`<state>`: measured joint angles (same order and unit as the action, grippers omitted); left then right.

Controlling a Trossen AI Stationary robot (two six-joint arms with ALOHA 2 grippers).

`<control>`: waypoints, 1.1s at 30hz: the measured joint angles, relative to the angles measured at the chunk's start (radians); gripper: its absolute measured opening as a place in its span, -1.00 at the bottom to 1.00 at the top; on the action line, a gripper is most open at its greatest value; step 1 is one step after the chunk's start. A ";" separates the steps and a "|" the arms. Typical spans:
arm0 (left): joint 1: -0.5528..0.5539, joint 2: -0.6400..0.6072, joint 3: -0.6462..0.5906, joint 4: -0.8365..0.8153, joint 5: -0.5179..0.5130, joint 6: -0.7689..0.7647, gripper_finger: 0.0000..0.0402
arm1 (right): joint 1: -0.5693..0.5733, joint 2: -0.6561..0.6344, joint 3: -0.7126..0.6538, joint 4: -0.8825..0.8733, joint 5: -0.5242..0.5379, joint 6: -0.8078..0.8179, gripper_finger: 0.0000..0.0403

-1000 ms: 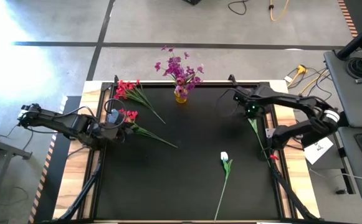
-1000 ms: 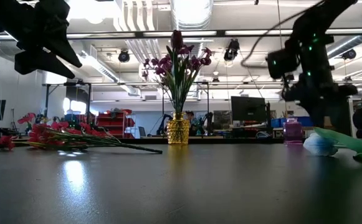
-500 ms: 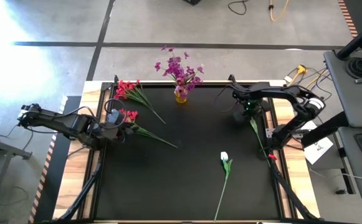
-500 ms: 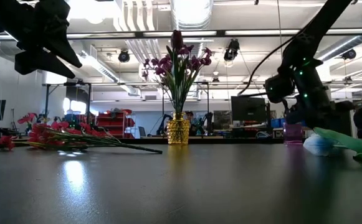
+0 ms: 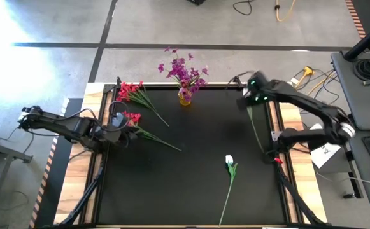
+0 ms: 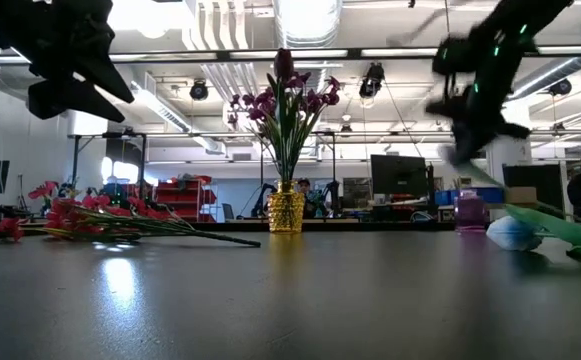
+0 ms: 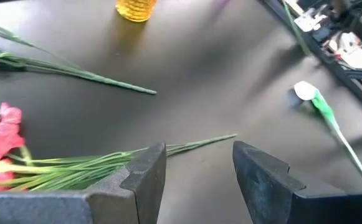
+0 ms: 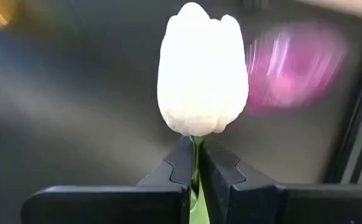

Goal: Sort flowers into vase by color
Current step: Put the top white tulip into the violet flower vase

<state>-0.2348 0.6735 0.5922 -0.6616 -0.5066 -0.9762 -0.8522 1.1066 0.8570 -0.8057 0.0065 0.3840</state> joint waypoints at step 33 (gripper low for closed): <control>0.001 0.110 0.000 0.051 0.015 -0.027 -0.15 | 0.006 -0.274 0.096 0.494 0.334 -0.384 -0.94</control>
<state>-0.2340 0.7833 0.5922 -0.6102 -0.4919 -1.0035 -0.8463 0.8330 0.9529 -0.3119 0.3408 0.0002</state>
